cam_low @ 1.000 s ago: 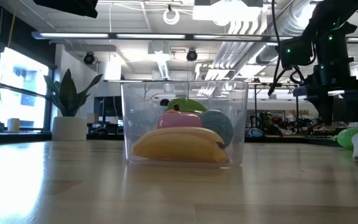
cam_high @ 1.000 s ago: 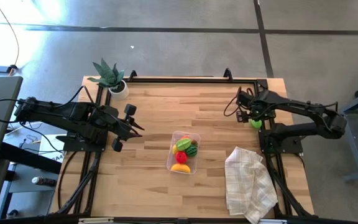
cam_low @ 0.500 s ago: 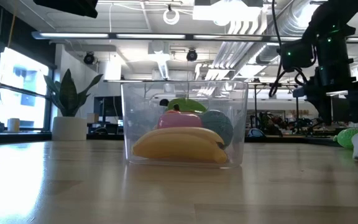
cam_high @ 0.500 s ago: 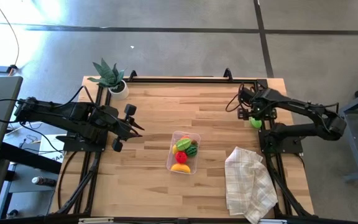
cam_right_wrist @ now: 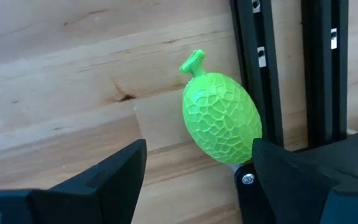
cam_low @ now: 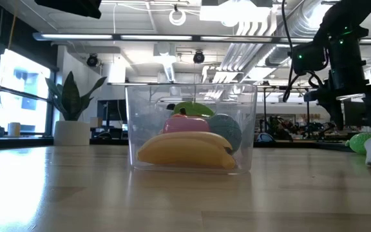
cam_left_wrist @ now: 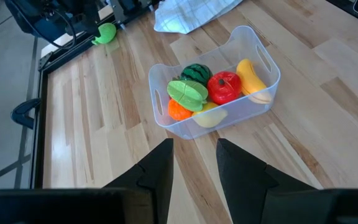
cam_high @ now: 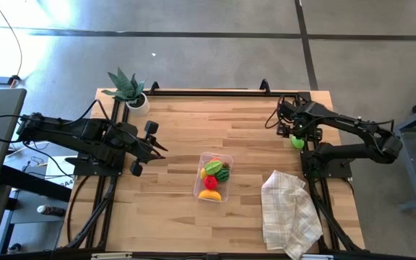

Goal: Pick and placing Produce into tupperware
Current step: Put the melon into the transparent bin

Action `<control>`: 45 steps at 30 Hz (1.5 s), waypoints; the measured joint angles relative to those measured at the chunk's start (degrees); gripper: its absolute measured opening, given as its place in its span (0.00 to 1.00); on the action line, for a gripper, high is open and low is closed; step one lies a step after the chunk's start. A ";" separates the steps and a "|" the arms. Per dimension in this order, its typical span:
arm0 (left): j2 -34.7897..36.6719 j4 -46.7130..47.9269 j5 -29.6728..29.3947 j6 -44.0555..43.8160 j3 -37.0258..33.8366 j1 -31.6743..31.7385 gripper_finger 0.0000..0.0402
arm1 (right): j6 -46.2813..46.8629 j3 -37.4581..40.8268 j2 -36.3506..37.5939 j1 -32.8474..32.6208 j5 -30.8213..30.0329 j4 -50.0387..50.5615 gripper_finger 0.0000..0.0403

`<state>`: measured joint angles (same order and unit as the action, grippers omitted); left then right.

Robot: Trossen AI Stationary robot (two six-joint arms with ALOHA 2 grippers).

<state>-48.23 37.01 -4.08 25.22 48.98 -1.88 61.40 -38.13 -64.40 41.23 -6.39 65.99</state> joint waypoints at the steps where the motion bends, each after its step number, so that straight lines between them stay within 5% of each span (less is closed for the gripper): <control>1: -0.02 0.00 0.00 0.01 0.01 0.01 0.28 | 0.55 -0.01 0.00 0.00 -0.01 -0.09 0.71; 8: 0.00 0.00 0.00 -0.01 -0.01 -0.01 0.28 | 6.02 -1.92 -0.02 -0.06 0.01 -0.83 0.71; 18: -0.02 0.00 0.00 0.01 0.01 -0.01 0.28 | -7.74 -3.87 -0.04 3.08 10.00 3.57 0.71; 31: -0.02 0.00 -0.01 0.01 -0.01 0.00 0.28 | -25.95 -11.66 -0.02 5.03 -1.80 14.35 0.71; 45: 0.00 0.00 0.00 -0.01 0.01 -0.01 0.28 | -31.84 -5.99 -1.85 8.89 0.71 8.43 0.71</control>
<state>-48.23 37.01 -4.08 25.21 48.99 -1.89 29.56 -44.12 -66.25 50.12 -5.68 74.41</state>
